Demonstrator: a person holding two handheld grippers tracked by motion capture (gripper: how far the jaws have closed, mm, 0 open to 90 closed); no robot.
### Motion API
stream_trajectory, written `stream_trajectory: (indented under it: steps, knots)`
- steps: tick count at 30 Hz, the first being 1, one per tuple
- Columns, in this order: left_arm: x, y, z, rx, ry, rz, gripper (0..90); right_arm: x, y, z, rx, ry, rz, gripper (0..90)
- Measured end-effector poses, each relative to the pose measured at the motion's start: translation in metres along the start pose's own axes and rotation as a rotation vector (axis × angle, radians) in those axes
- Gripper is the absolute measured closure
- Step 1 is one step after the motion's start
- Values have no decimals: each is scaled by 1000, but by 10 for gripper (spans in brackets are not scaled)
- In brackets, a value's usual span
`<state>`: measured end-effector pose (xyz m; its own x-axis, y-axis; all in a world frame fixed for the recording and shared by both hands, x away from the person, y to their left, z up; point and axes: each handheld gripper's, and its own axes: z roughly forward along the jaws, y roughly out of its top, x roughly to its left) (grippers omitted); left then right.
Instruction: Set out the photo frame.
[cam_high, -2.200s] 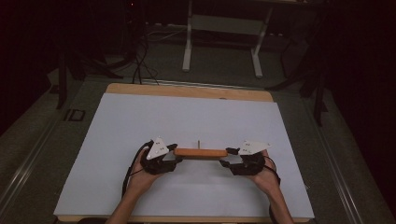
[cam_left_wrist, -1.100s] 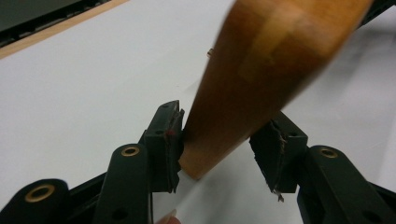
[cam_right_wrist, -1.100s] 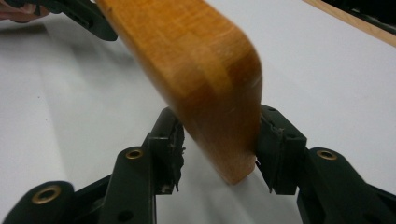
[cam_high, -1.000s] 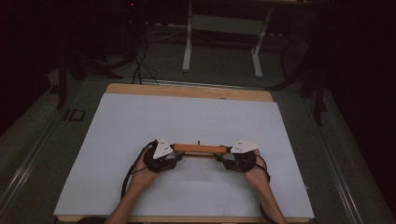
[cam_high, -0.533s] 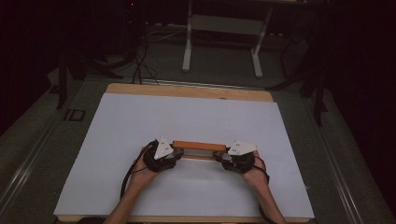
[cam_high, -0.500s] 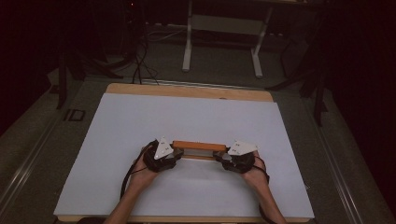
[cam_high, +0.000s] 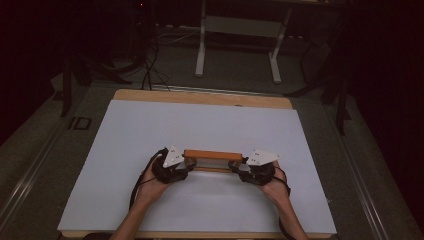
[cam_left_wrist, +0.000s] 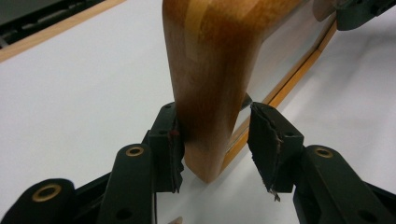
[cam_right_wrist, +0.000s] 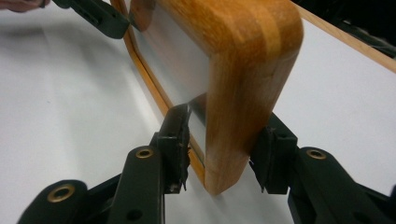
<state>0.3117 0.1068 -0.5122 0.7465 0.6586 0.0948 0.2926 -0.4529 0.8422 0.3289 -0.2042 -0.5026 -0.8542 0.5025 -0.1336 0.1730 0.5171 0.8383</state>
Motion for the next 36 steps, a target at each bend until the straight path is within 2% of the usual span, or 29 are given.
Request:
stream_trajectory:
  steps: [3, 4, 5, 6, 8, 9, 14, 17, 22, 36]
  knots:
    - [0, 1, -1, 1, -9, -10, 562, -1, 0, -1, -7, 14, 15, 597]
    - [1, 2, -3, 5, -23, -27, 562, -1, 0, -1, -7, 14, 15, 596]
    - [2, 2, -4, 8, -32, -39, 564, -3, 1, -3, -10, 43, 45, 596]
    - [4, 3, -4, 20, -57, -76, 564, -4, 1, -3, -11, 51, 52, 597]
    - [5, 2, -4, 27, -67, -88, 564, -4, 1, -3, -13, 58, 63, 596]
    - [6, 2, -4, 34, -78, -107, 564, -5, 2, -3, -13, 69, 79, 596]
    - [7, 2, -5, 46, -86, -124, 566, -7, 1, -1, -6, 92, 110, 596]
    - [9, 2, -5, 54, -102, -153, 566, -9, -1, 2, -5, 117, 157, 594]
    - [12, 1, -6, 49, -111, -178, 569, -11, -2, 4, -6, 138, 195, 593]
    - [17, 0, -8, 29, -130, -236, 571, -16, -1, 5, -24, 156, 259, 589]
